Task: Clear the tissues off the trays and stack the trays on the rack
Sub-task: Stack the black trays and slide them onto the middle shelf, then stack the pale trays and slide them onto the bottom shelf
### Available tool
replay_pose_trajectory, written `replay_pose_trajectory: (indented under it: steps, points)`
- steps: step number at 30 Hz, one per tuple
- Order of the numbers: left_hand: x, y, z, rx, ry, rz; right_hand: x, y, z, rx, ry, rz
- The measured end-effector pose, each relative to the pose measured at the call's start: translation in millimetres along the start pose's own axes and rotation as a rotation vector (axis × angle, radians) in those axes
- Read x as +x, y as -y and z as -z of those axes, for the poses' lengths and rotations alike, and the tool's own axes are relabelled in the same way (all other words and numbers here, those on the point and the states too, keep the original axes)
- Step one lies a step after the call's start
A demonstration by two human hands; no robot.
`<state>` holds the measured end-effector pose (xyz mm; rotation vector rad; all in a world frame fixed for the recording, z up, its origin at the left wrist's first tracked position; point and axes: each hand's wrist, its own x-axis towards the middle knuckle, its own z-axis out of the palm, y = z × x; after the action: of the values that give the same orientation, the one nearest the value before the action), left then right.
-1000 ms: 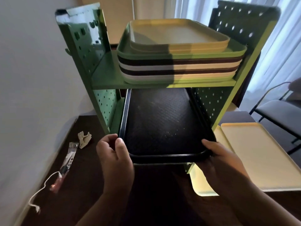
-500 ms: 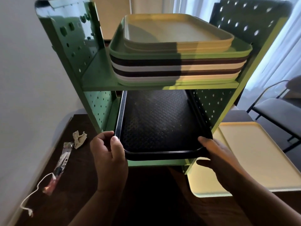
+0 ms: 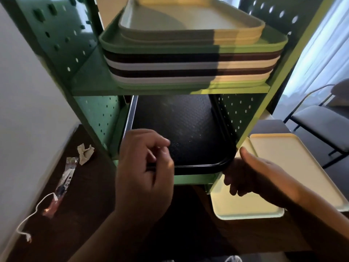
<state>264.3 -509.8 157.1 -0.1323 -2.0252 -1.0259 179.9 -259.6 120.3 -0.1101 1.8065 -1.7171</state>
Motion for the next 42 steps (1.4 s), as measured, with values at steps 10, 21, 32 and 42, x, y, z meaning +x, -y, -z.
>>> replay_pose_trajectory:
  steps: [10,21,32,42]
  points:
    - [-33,-59,-134,-0.223,0.466,-0.007,-9,-30,83,0.111,-0.313,-0.038]
    - [-93,-59,-336,-0.201,0.992,0.766,-25,-115,279,-0.173,-0.778,-0.253]
    - [-183,-57,-477,0.009,1.246,1.133,-15,-216,438,-0.539,-0.688,-0.702]
    - [-194,-48,-492,0.097,1.156,1.152,-5,-218,466,-0.351,-0.805,-0.566]
